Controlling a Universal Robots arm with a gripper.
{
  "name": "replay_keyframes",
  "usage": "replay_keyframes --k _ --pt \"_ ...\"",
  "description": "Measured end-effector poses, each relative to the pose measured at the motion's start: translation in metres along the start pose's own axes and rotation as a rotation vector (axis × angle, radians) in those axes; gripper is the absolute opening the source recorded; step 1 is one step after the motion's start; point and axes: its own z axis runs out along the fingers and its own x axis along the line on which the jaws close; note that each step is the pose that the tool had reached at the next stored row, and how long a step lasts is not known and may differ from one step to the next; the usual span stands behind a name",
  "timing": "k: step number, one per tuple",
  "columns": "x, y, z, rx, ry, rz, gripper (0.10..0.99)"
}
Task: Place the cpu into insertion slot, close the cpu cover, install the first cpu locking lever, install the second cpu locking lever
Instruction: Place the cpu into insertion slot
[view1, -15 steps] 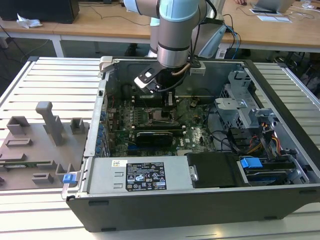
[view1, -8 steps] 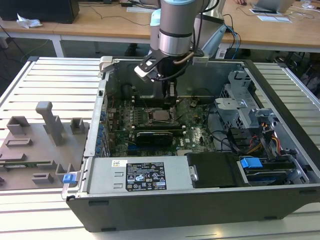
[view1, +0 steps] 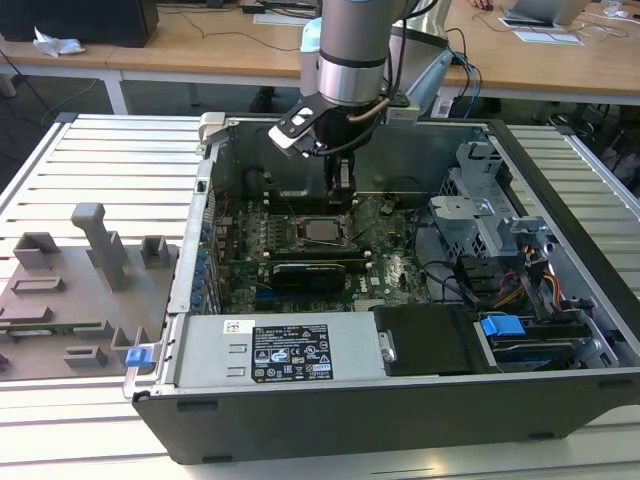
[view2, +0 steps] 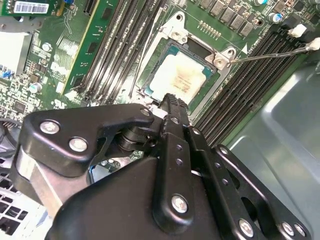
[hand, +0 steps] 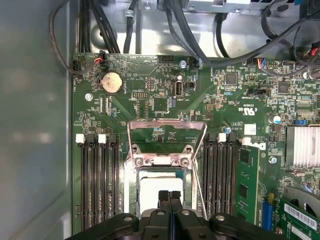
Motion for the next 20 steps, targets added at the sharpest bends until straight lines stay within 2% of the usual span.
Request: replay_keyframes --k 12,20 --pt "-0.0009 -0.0002 -0.0155 0.0 0.0 0.0 0.106" --pt "-0.002 -0.0004 -0.0328 0.0 0.0001 0.0 0.106"
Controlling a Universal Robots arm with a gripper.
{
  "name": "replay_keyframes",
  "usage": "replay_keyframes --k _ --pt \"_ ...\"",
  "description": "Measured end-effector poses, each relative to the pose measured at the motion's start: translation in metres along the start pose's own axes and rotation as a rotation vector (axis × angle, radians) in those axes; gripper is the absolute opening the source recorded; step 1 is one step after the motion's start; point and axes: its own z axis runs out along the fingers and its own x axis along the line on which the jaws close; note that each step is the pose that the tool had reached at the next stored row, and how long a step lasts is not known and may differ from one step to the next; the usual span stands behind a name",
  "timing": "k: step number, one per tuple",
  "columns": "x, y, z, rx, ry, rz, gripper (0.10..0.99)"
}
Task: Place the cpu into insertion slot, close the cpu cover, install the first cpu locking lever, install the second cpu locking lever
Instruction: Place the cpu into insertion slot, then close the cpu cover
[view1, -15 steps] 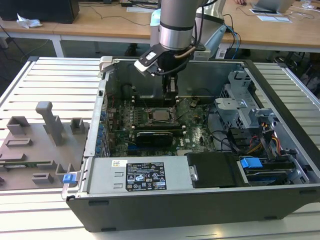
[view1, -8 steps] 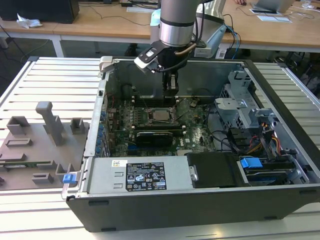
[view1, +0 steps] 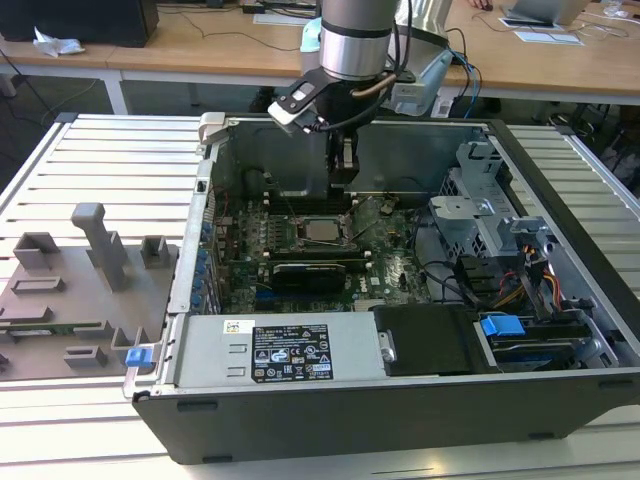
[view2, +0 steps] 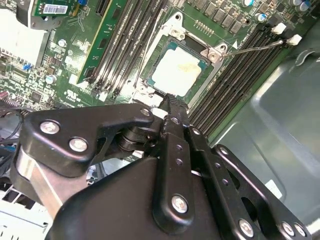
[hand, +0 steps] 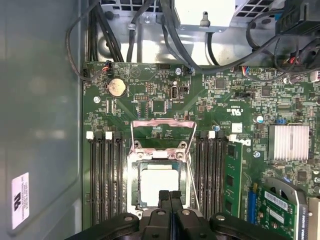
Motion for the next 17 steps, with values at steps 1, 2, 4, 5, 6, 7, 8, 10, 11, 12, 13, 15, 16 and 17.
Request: replay_keyframes --k 1,2,4,5,6,7,8,10,11,12,13,15,16,17 --pt "-0.0003 0.0 -0.0041 0.0 0.0 0.0 0.106" --pt "-0.0005 -0.0001 -0.0083 0.0 -0.0001 0.0 0.106" --pt "-0.001 -0.0002 -0.0158 0.0 -0.0001 0.0 0.106" --pt "-0.0011 -0.0002 -0.0173 0.0 -0.0001 0.0 0.106" --pt "-0.0011 -0.0002 -0.0185 0.0 -0.0001 0.0 0.106" --pt "-0.0012 -0.0003 -0.0194 0.0 0.0 0.0 0.106" --pt "-0.0012 -0.0003 -0.0193 0.0 0.0001 0.0 0.106" --pt "-0.0012 -0.0003 -0.0195 0.0 0.0 0.0 0.106" --pt "-0.0012 -0.0003 -0.0195 0.0 -0.0001 0.0 0.106" --pt "-0.0012 -0.0003 -0.0195 0.0 0.0 0.0 0.106" --pt "-0.0012 -0.0003 -0.0195 0.0 0.0 0.0 0.106" --pt "-0.0012 -0.0003 -0.0196 0.0 -0.0001 0.0 0.106" --pt "-0.0012 -0.0003 -0.0196 0.0 -0.0001 0.0 0.106" --pt "-0.0012 -0.0003 -0.0196 0.0 -0.0001 0.0 0.106"
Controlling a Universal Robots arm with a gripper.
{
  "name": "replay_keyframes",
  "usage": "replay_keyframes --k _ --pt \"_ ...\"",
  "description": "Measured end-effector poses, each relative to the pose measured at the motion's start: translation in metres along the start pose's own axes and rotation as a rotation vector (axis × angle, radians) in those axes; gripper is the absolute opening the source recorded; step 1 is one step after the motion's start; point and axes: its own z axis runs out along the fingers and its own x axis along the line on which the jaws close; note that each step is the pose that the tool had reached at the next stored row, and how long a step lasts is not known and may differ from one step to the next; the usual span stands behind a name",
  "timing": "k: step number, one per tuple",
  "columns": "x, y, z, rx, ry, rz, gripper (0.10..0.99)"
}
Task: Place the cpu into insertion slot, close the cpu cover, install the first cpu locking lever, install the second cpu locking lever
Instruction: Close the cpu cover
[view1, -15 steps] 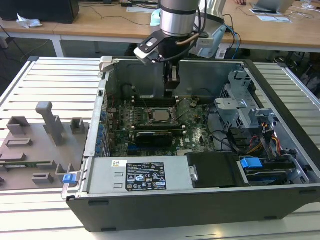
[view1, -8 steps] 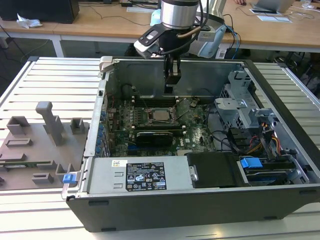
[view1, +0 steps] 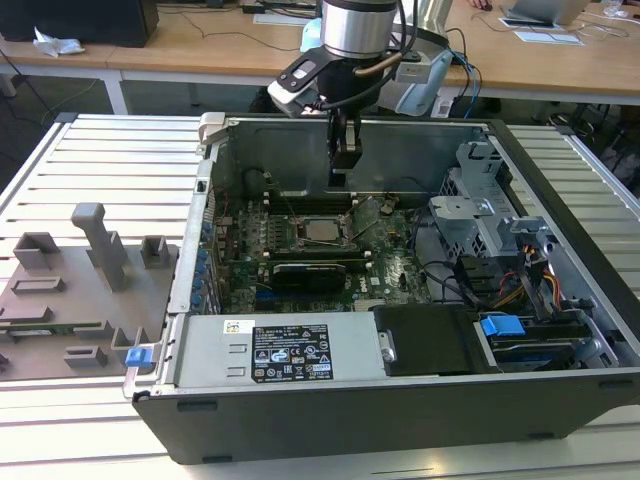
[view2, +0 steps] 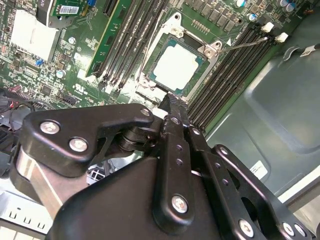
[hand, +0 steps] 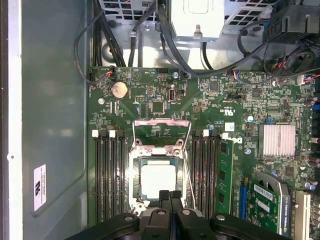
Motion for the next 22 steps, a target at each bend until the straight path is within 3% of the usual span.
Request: replay_keyframes --k 4,8,13,19,22 --pt "0.0 0.0015 -0.0001 0.0 -0.0001 0.0 0.106" --pt "-0.0001 0.0087 -0.0002 0.0 0.0 0.0 0.106" --pt "-0.0004 0.0355 -0.0005 0.002 -0.0002 0.0 0.106" --pt "-0.0006 0.0561 -0.0007 0.004 -0.001 0.0 0.106" --pt "-0.0006 0.0612 -0.0008 0.004 -0.0012 0.0 0.106"
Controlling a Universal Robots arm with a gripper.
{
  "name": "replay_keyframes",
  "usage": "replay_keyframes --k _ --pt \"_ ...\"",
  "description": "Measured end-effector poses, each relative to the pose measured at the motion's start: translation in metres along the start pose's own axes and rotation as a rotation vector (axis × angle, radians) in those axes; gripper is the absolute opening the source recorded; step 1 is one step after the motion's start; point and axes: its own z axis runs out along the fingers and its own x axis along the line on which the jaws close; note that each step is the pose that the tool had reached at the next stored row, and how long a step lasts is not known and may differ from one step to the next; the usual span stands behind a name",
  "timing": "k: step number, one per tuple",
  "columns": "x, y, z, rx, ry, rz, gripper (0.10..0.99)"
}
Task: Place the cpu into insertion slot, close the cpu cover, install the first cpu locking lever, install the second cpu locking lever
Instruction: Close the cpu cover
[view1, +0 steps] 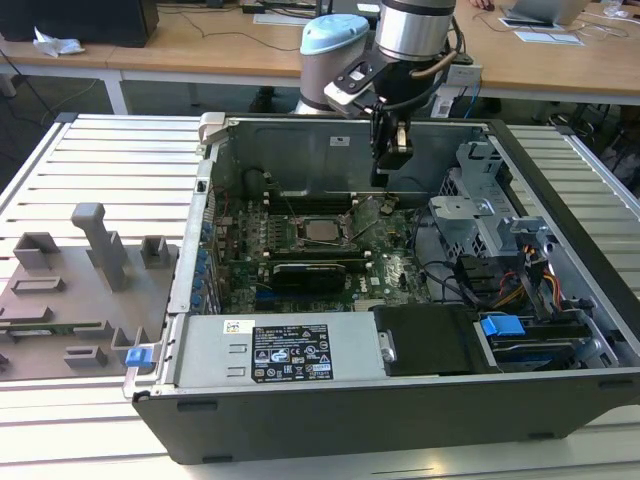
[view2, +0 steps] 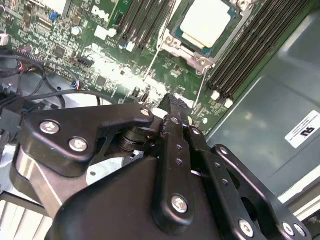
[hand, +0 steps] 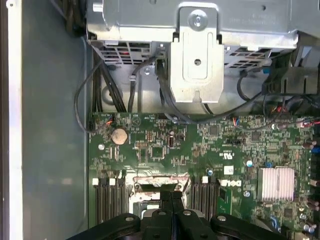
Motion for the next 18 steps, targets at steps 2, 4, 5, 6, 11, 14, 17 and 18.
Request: replay_keyframes --k 2,4,5,6,11,14,17,18 --pt "0.0 0.0025 0.0 0.0 0.0001 0.0 0.106" --pt "-0.0001 0.0079 -0.0001 0.001 -0.0001 0.0 0.106" --pt "-0.0001 0.0093 -0.0001 0.002 -0.0002 0.0 0.106" --pt "-0.0001 0.01 -0.0001 0.002 -0.0001 0.0 0.106" --pt "0.0002 0.0165 0.0059 0.004 -0.0001 0.0 0.106" --pt "0.0003 0.0214 0.0086 0.005 0.0 0.0 0.106" --pt "0.0006 0.0243 0.0136 0.006 -0.0001 0.0 0.106" --pt "0.0006 0.0245 0.0142 0.006 -0.0001 0.0 0.106"
